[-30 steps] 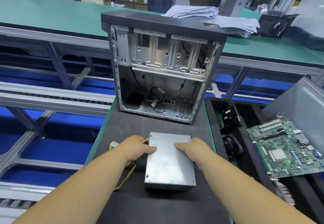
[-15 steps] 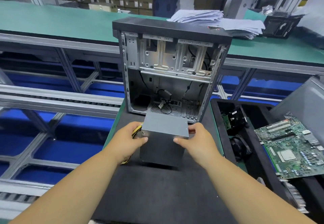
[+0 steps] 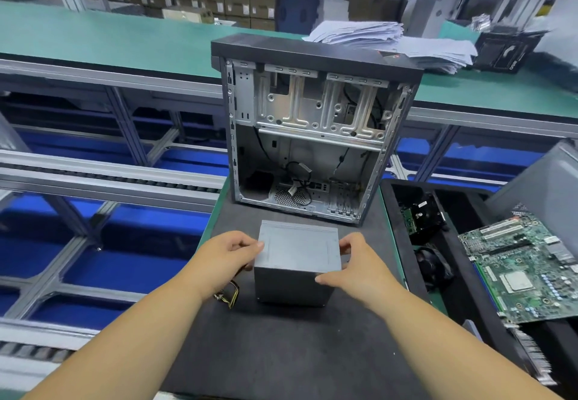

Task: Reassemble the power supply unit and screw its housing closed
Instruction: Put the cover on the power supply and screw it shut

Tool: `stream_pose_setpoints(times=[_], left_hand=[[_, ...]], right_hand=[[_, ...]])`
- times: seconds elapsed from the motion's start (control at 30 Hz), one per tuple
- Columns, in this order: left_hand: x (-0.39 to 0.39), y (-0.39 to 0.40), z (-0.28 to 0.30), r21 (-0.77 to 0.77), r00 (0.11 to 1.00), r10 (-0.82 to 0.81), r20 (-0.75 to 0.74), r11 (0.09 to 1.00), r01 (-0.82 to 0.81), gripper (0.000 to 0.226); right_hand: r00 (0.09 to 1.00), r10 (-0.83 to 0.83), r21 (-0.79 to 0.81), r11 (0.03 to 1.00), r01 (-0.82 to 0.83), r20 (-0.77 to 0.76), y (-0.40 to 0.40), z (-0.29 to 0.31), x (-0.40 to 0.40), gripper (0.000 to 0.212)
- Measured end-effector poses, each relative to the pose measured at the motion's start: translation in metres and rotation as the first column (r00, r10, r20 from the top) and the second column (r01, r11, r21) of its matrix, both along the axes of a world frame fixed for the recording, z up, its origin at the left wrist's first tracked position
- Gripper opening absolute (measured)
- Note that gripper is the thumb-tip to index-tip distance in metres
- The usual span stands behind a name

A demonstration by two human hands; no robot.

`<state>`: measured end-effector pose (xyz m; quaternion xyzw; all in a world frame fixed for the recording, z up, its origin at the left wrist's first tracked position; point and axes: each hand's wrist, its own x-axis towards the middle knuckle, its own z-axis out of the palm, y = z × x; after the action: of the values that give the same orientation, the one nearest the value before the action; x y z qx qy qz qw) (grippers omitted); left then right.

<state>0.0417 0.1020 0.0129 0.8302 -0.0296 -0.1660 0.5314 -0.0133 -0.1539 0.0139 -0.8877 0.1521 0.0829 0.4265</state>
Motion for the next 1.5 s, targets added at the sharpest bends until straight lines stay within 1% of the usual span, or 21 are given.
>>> stream_pose_setpoints(times=[0.1, 0.13, 0.27, 0.4, 0.57, 0.7, 0.8, 0.83, 0.87, 0.93, 1.0, 1.07, 1.1, 1.13, 1.2, 1.27, 1.3, 1.33, 1.4, 1.43, 1.5], left_hand=[[0.01, -0.006, 0.001, 0.102, 0.999, 0.033, -0.009, 0.994, -0.032, 0.021], [0.013, -0.009, 0.001, 0.09, 0.998, 0.053, -0.026, 0.995, -0.051, 0.02], [0.023, -0.02, -0.002, -0.134, 0.986, 0.064, -0.152, 0.987, -0.085, 0.027], [0.025, -0.024, -0.004, -0.241, 0.98, 0.005, -0.201, 0.969, -0.055, 0.025], [0.023, -0.027, -0.005, -0.245, 0.982, 0.061, -0.181, 0.964, -0.105, 0.025], [0.025, -0.027, -0.005, -0.209, 0.984, 0.057, -0.167, 0.974, -0.092, 0.028], [0.028, -0.023, -0.001, -0.028, 0.999, -0.018, -0.039, 0.999, 0.017, 0.023], [0.028, -0.021, 0.0, 0.054, 0.995, -0.096, 0.011, 0.994, 0.095, 0.038], [0.029, -0.019, 0.001, 0.136, 0.979, -0.2, 0.042, 0.972, 0.193, 0.065], [0.029, -0.019, 0.003, 0.302, 0.913, -0.402, 0.066, 0.881, 0.365, 0.113], [0.028, -0.018, 0.001, 0.404, 0.873, -0.466, 0.144, 0.833, 0.378, 0.118], [0.028, -0.016, -0.004, 0.418, 0.872, -0.425, 0.243, 0.857, 0.301, 0.109], [0.027, -0.014, -0.006, 0.406, 0.875, -0.404, 0.268, 0.871, 0.278, 0.106], [0.027, -0.013, -0.008, 0.394, 0.876, -0.394, 0.278, 0.879, 0.27, 0.105], [0.027, -0.011, -0.01, 0.385, 0.873, -0.395, 0.286, 0.882, 0.273, 0.105], [0.027, -0.011, -0.011, 0.367, 0.876, -0.386, 0.288, 0.89, 0.272, 0.105], [0.026, -0.011, -0.01, 0.357, 0.877, -0.385, 0.286, 0.893, 0.275, 0.106], [0.026, -0.011, -0.01, 0.347, 0.879, -0.385, 0.282, 0.895, 0.28, 0.106], [0.025, -0.011, -0.009, 0.322, 0.885, -0.381, 0.267, 0.901, 0.291, 0.109], [0.024, -0.01, -0.009, 0.313, 0.889, -0.38, 0.254, 0.902, 0.297, 0.111], [0.022, -0.007, -0.008, 0.314, 0.898, -0.375, 0.23, 0.902, 0.296, 0.115]], right_hand=[[0.996, -0.061, 0.239, 0.968, 0.076, -0.068, 0.0, 0.005, 0.004, 0.066], [0.991, -0.096, 0.303, 0.945, 0.12, -0.093, 0.001, 0.008, 0.007, 0.064], [0.97, -0.199, 0.291, 0.928, 0.233, -0.141, 0.008, 0.009, 0.021, 0.039], [0.961, -0.224, 0.431, 0.86, 0.273, -0.161, 0.01, 0.0, 0.031, 0.023], [0.955, -0.239, 0.47, 0.832, 0.295, -0.175, 0.009, -0.002, 0.032, 0.017], [0.961, -0.228, 0.419, 0.866, 0.275, -0.159, 0.011, 0.003, 0.034, 0.017], [0.969, -0.201, 0.361, 0.901, 0.24, -0.143, 0.012, 0.005, 0.034, 0.02], [0.97, -0.198, 0.353, 0.906, 0.236, -0.14, 0.012, 0.006, 0.034, 0.022], [0.97, -0.199, 0.344, 0.909, 0.235, -0.138, 0.012, 0.006, 0.034, 0.023], [0.97, -0.205, 0.338, 0.911, 0.238, -0.131, 0.012, 0.006, 0.034, 0.025], [0.97, -0.209, 0.323, 0.916, 0.238, -0.125, 0.012, 0.006, 0.034, 0.026], [0.976, -0.184, 0.259, 0.943, 0.209, -0.119, 0.011, 0.006, 0.034, 0.025], [0.982, -0.146, 0.162, 0.973, 0.165, -0.12, 0.011, 0.009, 0.034, 0.026], [0.986, -0.103, 0.005, 0.994, 0.105, -0.131, 0.011, 0.013, 0.034, 0.028], [0.993, -0.039, -0.299, 0.954, 0.003, -0.114, 0.011, 0.019, 0.034, 0.039], [0.996, 0.086, -0.422, 0.902, -0.092, -0.034, 0.014, 0.027, 0.032, 0.094], [0.974, 0.225, -0.462, 0.862, -0.209, -0.022, 0.018, 0.031, 0.033, 0.119], [0.923, 0.379, -0.541, 0.764, -0.351, -0.063, 0.022, 0.033, 0.033, 0.133], [0.818, 0.551, -0.654, 0.56, -0.509, -0.164, 0.029, 0.034, 0.036, 0.138], [0.806, 0.563, -0.671, 0.528, -0.52, -0.182, 0.031, 0.034, 0.039, 0.133], [0.832, 0.536, -0.682, 0.556, -0.476, -0.144, 0.033, 0.034, 0.044, 0.117]])
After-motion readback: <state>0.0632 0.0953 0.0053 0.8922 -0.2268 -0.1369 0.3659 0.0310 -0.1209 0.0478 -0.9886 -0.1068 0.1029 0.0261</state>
